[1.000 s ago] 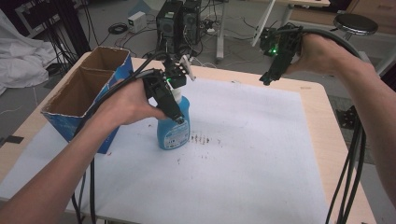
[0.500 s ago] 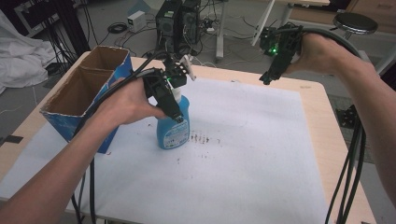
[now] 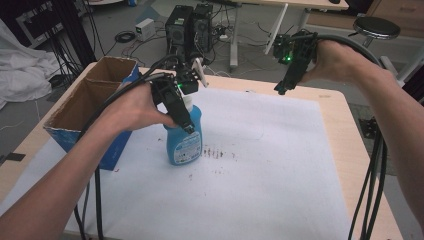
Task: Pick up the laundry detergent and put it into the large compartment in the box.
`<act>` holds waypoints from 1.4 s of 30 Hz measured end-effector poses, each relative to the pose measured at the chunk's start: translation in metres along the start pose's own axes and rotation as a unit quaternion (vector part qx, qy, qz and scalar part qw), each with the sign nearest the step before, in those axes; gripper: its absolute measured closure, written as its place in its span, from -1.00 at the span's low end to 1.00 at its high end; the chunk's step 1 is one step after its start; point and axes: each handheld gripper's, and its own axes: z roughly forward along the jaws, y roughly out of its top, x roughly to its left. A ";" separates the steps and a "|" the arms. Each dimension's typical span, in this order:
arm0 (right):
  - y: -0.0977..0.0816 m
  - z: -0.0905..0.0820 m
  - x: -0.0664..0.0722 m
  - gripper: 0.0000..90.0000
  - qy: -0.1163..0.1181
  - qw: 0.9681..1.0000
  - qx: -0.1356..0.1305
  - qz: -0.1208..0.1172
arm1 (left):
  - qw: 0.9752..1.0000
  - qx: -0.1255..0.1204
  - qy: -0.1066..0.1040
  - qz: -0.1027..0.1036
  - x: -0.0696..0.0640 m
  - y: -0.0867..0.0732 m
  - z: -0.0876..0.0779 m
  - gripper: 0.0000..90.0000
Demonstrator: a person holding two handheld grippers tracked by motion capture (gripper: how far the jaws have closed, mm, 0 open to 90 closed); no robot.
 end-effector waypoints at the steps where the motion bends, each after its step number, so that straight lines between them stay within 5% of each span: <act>1: 0.000 0.000 0.000 -0.73 0.000 1.000 0.001 0.000 | 1.000 -0.002 0.000 0.002 0.001 0.001 -0.004 -0.15; 14: 0.001 -0.003 0.002 -0.73 -0.001 1.000 -0.002 0.001 | 1.000 -0.007 -0.004 0.021 0.011 0.026 -0.069 -0.15; 16: 0.001 -0.004 0.002 -0.73 -0.001 1.000 -0.003 0.001 | 1.000 -0.007 -0.004 0.021 0.011 0.026 -0.069 -0.15; 26: -0.002 -0.008 0.002 -0.73 -0.005 1.000 -0.004 0.003 | 1.000 -0.013 0.007 0.019 0.028 0.042 -0.141 -0.15; 34: -0.003 -0.010 0.003 -0.73 -0.007 1.000 -0.006 0.007 | 1.000 -0.025 0.002 0.004 0.041 0.035 -0.172 -0.14; 42: 0.000 -0.010 0.004 -0.73 -0.006 1.000 -0.007 0.000 | 0.999 -0.017 0.025 -0.032 0.063 0.007 -0.189 -0.15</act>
